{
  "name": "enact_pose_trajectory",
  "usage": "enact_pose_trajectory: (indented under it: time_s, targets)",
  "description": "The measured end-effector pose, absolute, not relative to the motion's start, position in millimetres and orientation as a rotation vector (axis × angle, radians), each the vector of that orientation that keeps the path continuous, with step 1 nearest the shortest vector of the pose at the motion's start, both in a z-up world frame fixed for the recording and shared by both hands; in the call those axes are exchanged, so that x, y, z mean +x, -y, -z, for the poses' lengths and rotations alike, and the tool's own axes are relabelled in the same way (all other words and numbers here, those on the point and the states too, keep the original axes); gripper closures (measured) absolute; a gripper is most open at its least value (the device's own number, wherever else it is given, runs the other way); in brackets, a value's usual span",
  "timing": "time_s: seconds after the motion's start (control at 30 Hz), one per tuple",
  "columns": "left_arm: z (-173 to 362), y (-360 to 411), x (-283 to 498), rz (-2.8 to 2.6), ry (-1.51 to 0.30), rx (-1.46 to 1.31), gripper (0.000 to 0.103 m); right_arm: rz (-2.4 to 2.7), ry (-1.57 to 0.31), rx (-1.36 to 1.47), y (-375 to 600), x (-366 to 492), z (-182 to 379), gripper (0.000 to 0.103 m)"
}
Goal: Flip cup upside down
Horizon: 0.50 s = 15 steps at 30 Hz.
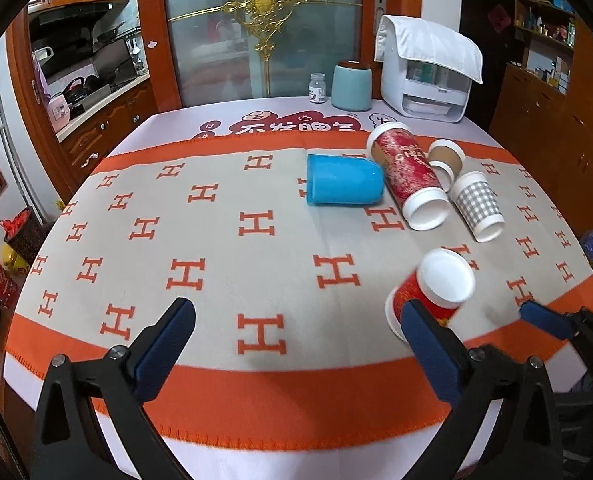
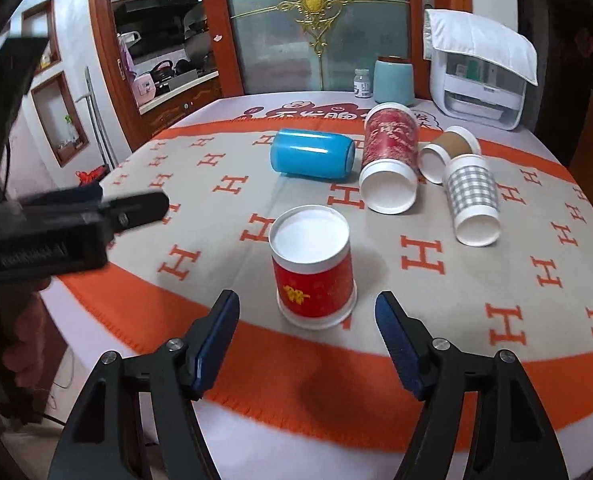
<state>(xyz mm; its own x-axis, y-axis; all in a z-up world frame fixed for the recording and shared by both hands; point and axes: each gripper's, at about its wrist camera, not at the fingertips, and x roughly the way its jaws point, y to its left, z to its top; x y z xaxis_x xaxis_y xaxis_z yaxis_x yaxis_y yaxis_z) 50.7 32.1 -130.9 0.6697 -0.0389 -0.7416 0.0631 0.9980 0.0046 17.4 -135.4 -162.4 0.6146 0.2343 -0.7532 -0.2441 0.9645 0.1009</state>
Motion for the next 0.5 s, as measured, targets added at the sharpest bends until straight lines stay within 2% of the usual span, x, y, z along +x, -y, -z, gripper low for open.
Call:
enact_pose_trajectory:
  time_s: [0.23, 0.5]
  targets:
    - [103.2, -23.3, 22.6, 0.075, -0.822, 0.012, 0.001, -0.233, -0.903, 0.125, 164.2, -6.2, 112.6, 0.026]
    - [54.9, -18.9, -8.0, 0.055, -0.731, 0.026, 0.001, -0.163, -0.857, 0.078, 166.7, -38.0, 52.8, 0.022]
